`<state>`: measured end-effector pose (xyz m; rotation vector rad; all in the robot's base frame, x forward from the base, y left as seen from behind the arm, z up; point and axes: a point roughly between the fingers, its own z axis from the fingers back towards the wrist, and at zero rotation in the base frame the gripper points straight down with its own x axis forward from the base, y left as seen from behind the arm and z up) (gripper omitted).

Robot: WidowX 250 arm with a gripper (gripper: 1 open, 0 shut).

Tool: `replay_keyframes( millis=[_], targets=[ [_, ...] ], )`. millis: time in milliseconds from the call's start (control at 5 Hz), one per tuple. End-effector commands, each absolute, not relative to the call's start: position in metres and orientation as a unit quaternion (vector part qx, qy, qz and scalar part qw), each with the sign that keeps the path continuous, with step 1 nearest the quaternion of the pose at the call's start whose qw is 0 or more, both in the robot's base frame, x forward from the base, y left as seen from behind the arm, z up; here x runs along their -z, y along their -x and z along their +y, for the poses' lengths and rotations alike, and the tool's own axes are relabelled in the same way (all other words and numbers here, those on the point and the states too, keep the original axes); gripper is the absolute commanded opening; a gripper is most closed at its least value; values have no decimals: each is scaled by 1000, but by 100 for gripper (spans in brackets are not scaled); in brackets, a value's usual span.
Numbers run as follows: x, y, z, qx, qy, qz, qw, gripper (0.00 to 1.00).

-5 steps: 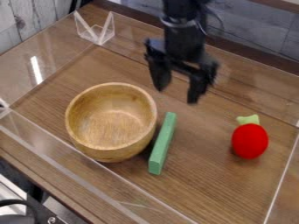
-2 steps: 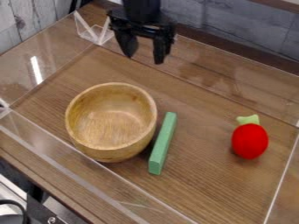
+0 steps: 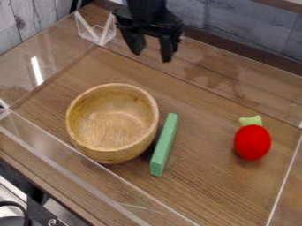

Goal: Move the red fruit to the right

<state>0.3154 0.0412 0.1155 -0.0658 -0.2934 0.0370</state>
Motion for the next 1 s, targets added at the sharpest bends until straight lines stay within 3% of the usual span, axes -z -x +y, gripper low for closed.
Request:
replay_keyframes(
  millis=[0, 600, 800],
  targets=[
    [-132, -316, 41, 5, 19, -193, 981, 100],
    [-142, -331, 50, 61, 15, -214, 975, 100],
    [-146, -325, 43, 52, 13, -206, 977, 100]
  ],
)
